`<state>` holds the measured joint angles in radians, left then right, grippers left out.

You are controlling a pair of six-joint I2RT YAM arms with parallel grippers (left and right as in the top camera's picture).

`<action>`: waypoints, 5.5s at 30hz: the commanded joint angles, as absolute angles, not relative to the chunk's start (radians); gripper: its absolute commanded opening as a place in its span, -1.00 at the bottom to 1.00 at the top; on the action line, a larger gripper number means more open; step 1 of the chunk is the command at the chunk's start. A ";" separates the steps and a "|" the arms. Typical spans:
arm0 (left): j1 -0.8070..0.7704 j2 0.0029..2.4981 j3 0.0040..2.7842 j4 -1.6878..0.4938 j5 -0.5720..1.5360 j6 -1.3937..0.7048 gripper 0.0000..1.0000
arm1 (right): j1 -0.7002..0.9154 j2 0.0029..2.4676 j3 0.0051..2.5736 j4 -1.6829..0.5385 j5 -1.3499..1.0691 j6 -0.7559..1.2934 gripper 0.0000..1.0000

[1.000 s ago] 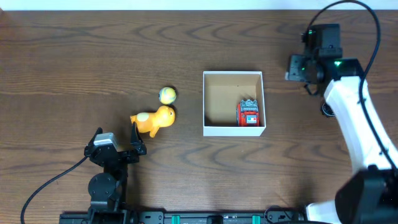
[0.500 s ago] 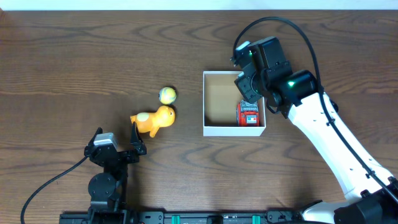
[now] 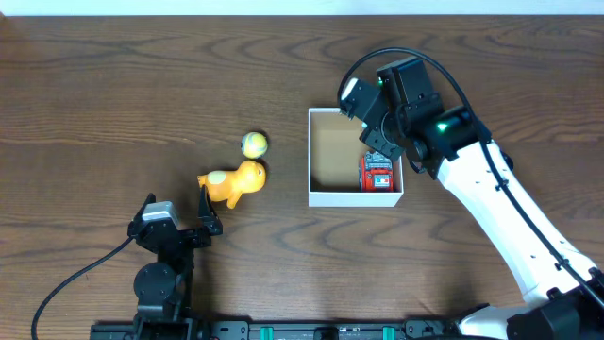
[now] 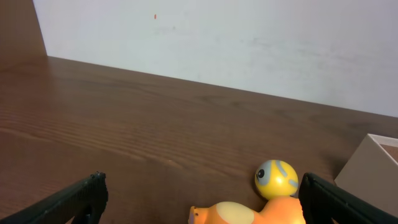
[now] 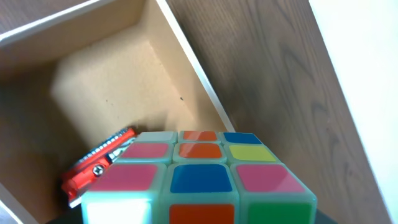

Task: Pack container
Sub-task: 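Lift the Rubik's cube and carry it left over the box, then lower the Rubik's cube into the box and open right gripper, then move right gripper right and lower onto the black round fan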

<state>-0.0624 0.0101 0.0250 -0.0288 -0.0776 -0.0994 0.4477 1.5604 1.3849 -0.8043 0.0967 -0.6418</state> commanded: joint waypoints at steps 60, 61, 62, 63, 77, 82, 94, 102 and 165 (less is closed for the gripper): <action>-0.062 0.004 0.004 -0.066 -0.086 -0.083 0.96 | 0.367 1.871 1.388 -0.736 0.040 -0.966 -0.05; -0.062 0.004 0.004 -0.066 -0.086 -0.083 0.96 | 0.367 1.875 1.388 -0.736 0.040 -0.966 -0.04; -0.062 0.004 0.004 -0.066 -0.086 -0.083 0.96 | 0.367 1.878 1.388 -0.736 0.040 -0.966 0.03; -0.062 0.004 0.004 -0.066 -0.086 -0.083 0.96 | 0.367 1.883 1.388 -0.736 0.040 -0.966 0.11; -0.062 0.004 0.004 -0.066 -0.086 -0.083 0.96 | 0.367 1.907 1.388 -0.742 0.064 -0.954 0.63; -0.062 0.004 0.004 -0.066 -0.086 -0.083 0.96 | 0.379 1.905 1.388 -0.744 0.071 -0.942 0.66; -0.062 0.004 0.004 -0.066 -0.086 -0.083 0.96 | 0.502 1.766 1.395 -0.702 0.142 -0.657 0.65; -0.062 0.004 0.004 -0.066 -0.086 -0.083 0.96 | 0.468 1.559 1.395 -0.764 0.257 -0.152 0.70; -0.062 0.004 0.004 -0.066 -0.086 -0.083 0.96 | -0.321 2.042 1.392 -0.862 0.062 0.213 0.90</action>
<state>-0.0624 0.0101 0.0250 -0.0288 -0.0776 -0.0994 -0.3103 2.0159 1.3872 -0.8700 0.0692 0.1951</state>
